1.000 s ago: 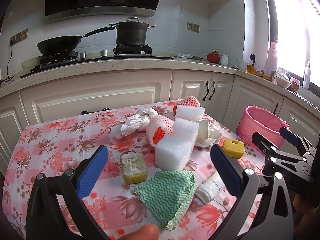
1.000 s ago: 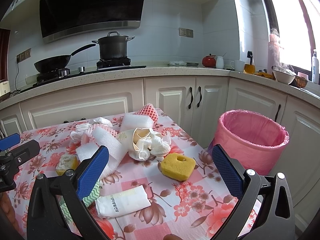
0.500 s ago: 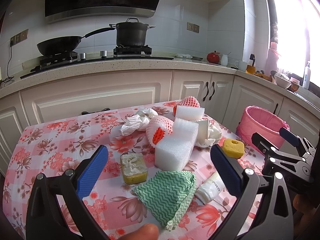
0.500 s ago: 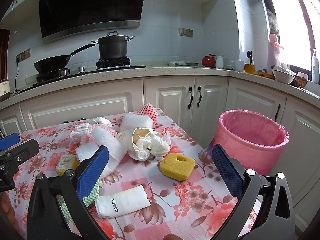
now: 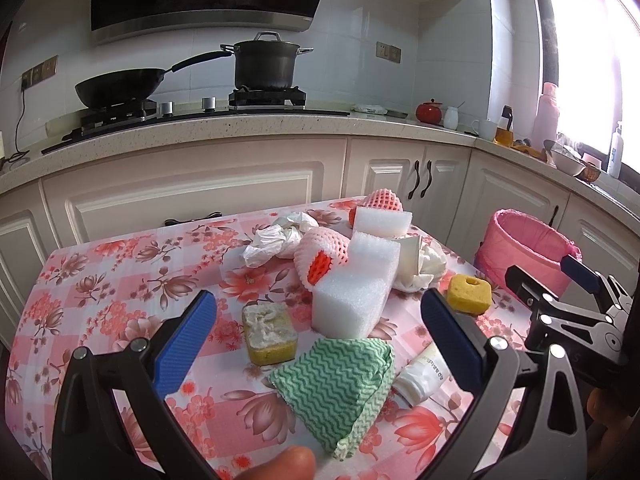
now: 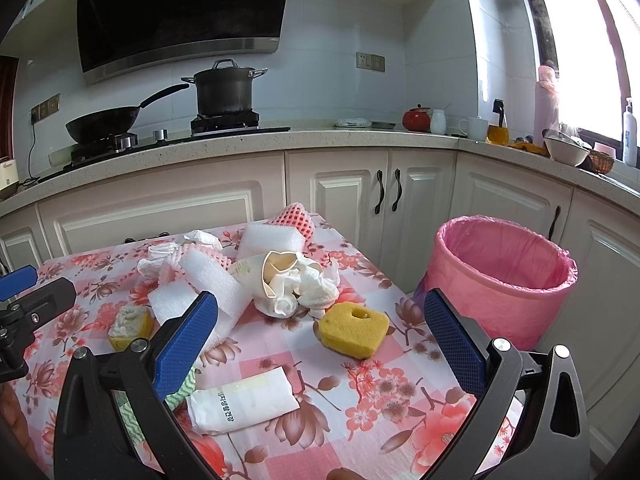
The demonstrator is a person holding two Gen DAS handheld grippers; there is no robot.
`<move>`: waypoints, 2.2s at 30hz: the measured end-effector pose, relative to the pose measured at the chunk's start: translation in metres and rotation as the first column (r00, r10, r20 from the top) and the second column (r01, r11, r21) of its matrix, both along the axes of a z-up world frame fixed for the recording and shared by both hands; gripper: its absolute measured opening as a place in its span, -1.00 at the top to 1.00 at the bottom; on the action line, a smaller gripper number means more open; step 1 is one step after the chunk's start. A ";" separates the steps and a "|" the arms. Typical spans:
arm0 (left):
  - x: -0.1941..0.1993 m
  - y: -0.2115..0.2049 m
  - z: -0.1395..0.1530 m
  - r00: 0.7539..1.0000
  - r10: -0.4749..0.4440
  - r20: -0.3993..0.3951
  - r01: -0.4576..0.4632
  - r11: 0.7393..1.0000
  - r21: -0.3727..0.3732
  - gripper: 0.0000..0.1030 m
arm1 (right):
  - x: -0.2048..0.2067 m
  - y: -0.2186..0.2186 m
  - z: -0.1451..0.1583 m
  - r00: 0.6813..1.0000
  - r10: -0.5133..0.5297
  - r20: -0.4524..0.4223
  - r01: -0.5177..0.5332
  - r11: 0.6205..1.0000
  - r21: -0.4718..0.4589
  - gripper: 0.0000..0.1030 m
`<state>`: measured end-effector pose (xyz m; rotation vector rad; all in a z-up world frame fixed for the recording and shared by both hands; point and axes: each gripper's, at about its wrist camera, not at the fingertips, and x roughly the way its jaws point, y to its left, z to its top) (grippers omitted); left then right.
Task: Collect trash
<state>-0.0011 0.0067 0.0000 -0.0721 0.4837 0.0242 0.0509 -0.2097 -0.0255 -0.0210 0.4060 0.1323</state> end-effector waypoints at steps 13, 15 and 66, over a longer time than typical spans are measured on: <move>0.009 0.008 -0.020 0.998 0.013 -0.064 -0.015 0.999 -0.038 -0.91 | 0.011 0.001 -0.018 0.997 0.022 -0.076 -0.022 1.000 0.001 -0.87; 0.012 0.009 -0.025 0.997 0.012 -0.078 -0.015 0.999 -0.045 -0.91 | 0.014 0.001 -0.023 0.996 0.021 -0.092 -0.022 1.000 -0.005 -0.87; 0.122 0.050 -0.106 0.863 0.117 -0.492 -0.161 0.986 -0.047 0.06 | 0.152 0.001 -0.089 0.885 0.015 -0.465 -0.065 0.994 -0.091 -0.26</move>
